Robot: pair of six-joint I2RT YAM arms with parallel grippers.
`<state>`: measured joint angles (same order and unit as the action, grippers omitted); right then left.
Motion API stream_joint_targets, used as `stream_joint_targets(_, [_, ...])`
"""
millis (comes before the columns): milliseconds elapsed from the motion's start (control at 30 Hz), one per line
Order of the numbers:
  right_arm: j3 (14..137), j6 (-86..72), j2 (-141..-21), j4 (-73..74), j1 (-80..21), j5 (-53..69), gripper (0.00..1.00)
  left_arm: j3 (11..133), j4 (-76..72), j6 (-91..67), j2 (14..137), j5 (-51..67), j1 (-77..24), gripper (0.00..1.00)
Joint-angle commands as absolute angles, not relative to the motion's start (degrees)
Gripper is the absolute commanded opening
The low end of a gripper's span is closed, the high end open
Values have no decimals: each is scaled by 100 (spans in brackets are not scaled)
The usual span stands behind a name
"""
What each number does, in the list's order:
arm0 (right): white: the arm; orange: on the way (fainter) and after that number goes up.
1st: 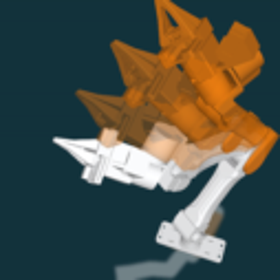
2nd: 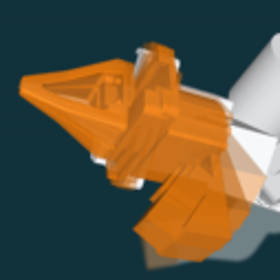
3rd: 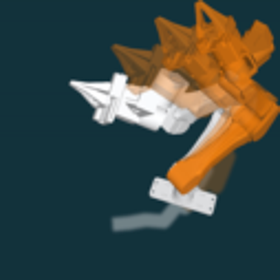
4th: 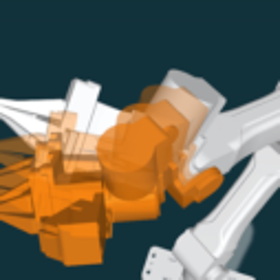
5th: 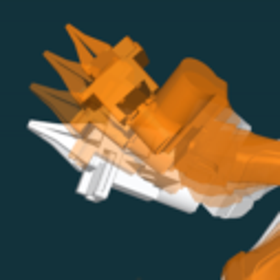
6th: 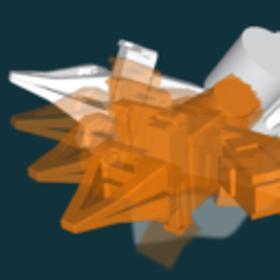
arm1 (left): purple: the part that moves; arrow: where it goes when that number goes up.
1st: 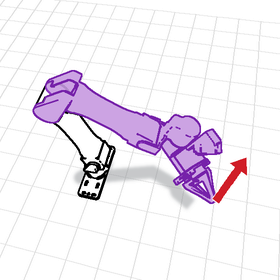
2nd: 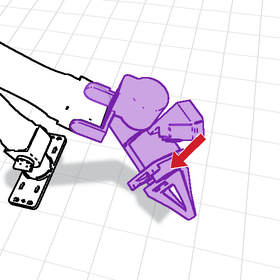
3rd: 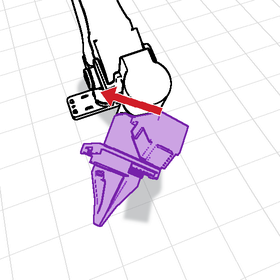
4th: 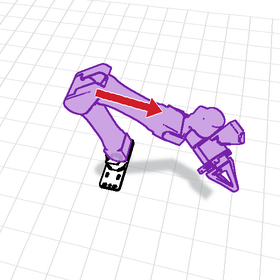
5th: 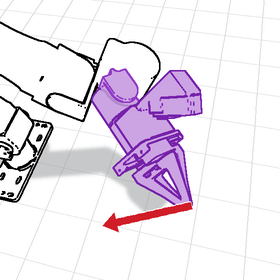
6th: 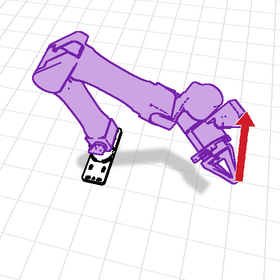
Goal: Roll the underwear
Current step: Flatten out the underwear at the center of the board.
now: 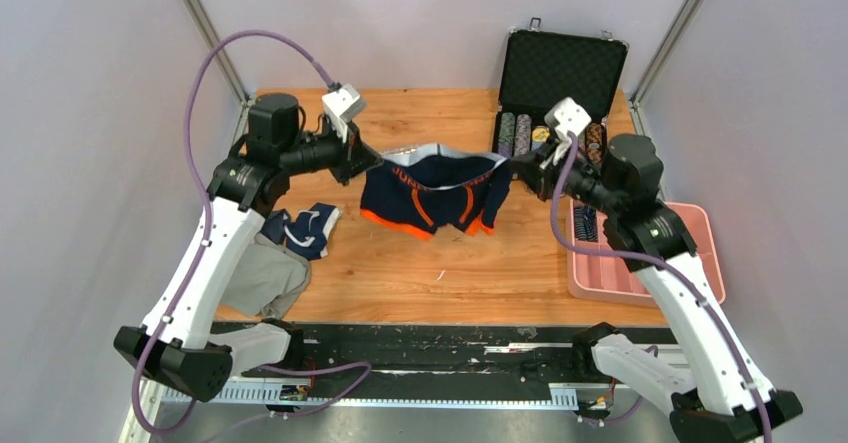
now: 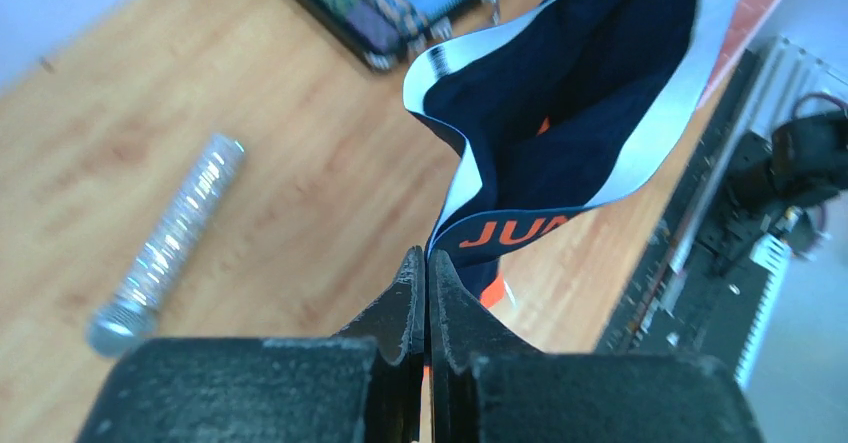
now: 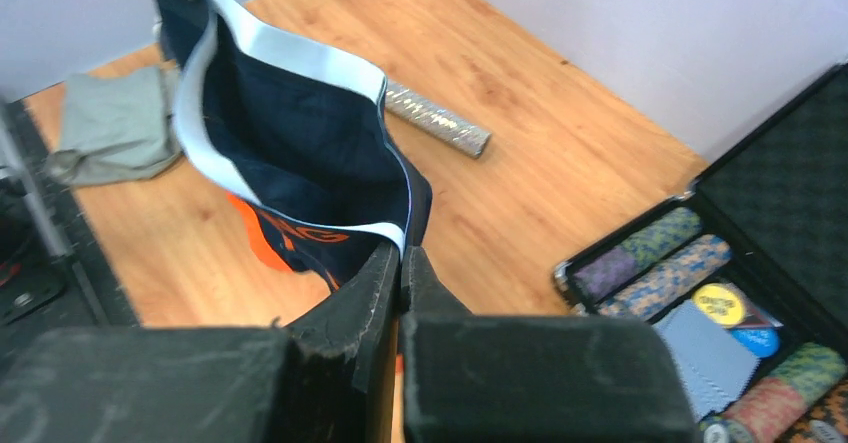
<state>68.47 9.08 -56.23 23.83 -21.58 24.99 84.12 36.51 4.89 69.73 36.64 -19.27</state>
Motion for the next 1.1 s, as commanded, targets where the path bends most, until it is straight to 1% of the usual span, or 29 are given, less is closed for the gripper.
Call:
stream_joint_targets(0, [6381, 672, -4992, 3298, -2209, 3083, 0, 7457, 4019, 104, 6382, 3905, -1971, 0])
stream_joint_targets(167, [5638, 328, -4116, 4047, -2066, 3977, 0, 6219, 4158, -182, 5684, 4157, -1980, 0])
stream_joint_targets(300, [5547, 257, -3855, 4484, -1762, 4583, 0, 5836, 4130, -414, 5445, 4727, -1978, 0])
stream_joint_targets(367, [5562, 115, -3953, 4440, -1760, 4459, 0, 5810, 4081, -558, 5577, 4715, -1961, 0])
stream_joint_targets(500, [5506, -213, -4541, 4221, -1715, 3963, 0, 6099, 3885, -918, 6274, 4274, -1883, 2])
stream_joint_targets(567, [5376, -196, -4944, 4094, -1716, 3740, 0, 6265, 3676, -1018, 6950, 4223, -1879, 5])
stream_joint_targets(600, [5329, -187, -5184, 3970, -1714, 3622, 0, 6361, 3627, -1067, 7136, 4255, -1880, 6])
stream_joint_targets(633, [5295, -191, -5426, 3850, -1714, 3474, 0, 6410, 3585, -1115, 7572, 4272, -1881, 5])
stream_joint_targets(767, [5096, -315, -6382, 2884, -1481, 2786, 0, 6706, 3450, -1151, 8698, 4127, -1872, 5])
stream_joint_targets(833, [5093, -369, -6963, 2500, -1311, 2554, 0, 6825, 3332, -1182, 9157, 3656, -1848, 5])
stream_joint_targets(933, [5268, -431, -7862, 2133, -1050, 2555, 0, 7112, 3138, -1362, 9756, 2998, -1750, 5])
stream_joint_targets(1067, [5624, -173, -8621, 1934, -1001, 2551, 0, 7684, 3051, -1486, 10806, 3000, -1715, 7])
